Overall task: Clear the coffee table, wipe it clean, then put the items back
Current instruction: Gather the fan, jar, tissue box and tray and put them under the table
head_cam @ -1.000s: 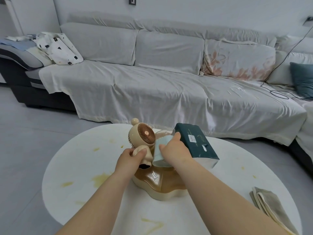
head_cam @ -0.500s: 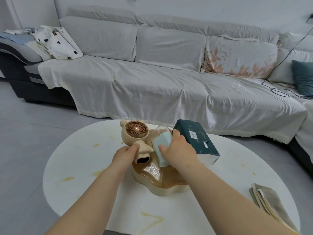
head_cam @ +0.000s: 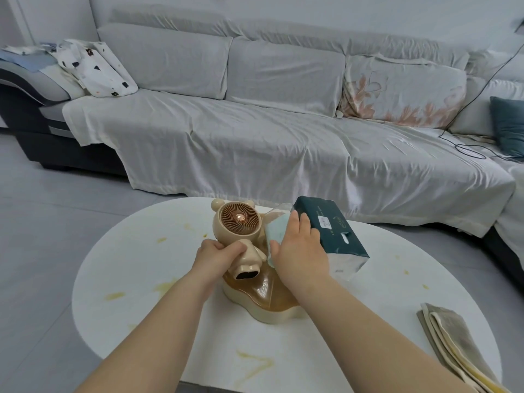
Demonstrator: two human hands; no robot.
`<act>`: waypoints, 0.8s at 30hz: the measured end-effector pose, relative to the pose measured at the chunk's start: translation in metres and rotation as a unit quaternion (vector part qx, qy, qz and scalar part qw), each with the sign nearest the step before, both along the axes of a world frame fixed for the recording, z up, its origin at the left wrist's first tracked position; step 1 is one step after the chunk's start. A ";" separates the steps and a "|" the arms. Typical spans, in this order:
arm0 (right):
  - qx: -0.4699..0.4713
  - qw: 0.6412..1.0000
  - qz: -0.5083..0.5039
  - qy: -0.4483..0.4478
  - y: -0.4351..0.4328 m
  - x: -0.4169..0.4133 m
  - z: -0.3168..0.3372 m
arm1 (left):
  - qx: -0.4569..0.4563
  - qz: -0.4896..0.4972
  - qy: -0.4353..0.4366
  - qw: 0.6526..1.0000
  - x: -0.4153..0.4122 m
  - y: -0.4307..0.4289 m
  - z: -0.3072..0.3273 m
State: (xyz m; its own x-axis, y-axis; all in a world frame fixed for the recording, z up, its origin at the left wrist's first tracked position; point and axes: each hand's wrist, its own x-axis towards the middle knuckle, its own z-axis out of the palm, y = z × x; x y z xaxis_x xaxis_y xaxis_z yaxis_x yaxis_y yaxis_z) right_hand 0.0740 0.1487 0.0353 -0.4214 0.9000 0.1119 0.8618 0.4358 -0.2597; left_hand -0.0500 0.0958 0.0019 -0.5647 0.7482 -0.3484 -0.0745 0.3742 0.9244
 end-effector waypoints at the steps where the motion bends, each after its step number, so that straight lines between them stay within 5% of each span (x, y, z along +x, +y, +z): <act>1: 0.009 1.000 0.001 -0.012 0.000 0.001 0.001 | 0.011 0.014 -0.020 1.000 0.000 0.000 -0.002; 9: 0.098 0.990 0.038 -0.098 -0.003 0.012 0.008 | 0.043 0.043 -0.054 0.997 -0.002 -0.001 -0.011; 12: 0.121 0.991 0.063 0.000 0.001 0.028 0.015 | 0.047 0.043 -0.056 0.996 -0.001 -0.001 -0.010; 15: 0.100 0.974 0.021 0.203 0.013 0.054 0.020 | 0.055 0.050 -0.070 0.995 -0.001 -0.002 -0.010; 19: -0.109 0.868 -0.157 0.458 0.032 0.093 0.006 | 0.053 0.054 -0.093 0.993 0.002 -0.006 -0.012; 24: -0.485 0.726 -0.186 0.452 0.048 0.117 -0.024 | 0.039 0.052 -0.094 0.993 0.000 -0.009 -0.014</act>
State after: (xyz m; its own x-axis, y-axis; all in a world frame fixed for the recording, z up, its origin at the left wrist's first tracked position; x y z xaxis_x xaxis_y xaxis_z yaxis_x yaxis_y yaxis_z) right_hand 0.1909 0.1971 0.0116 -0.2784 0.7733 -0.5696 0.1602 -0.5473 -0.8214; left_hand -0.0499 0.0865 -0.0118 -0.5715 0.7176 -0.3981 -0.2824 0.2835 0.9165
